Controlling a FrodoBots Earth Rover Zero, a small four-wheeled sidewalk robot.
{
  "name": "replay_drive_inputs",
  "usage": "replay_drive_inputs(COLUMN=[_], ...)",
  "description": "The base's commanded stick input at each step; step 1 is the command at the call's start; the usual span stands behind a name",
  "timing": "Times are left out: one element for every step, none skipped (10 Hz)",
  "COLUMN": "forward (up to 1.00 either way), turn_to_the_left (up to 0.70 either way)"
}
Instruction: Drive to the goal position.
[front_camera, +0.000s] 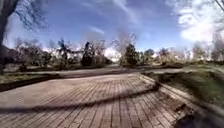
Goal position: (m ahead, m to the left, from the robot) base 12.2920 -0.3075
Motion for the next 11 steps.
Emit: replay_drive_inputs(forward=[1.0, 1.0, 1.0, 1.0, 1.0, 1.0, 1.0, 1.0, 1.0, 1.0, 1.0], turn_to_the_left=[0.0, 0.0, 0.0, 0.0, 0.0, 0.0, 0.0, 0.0, 0.0, 0.0, 0.0])
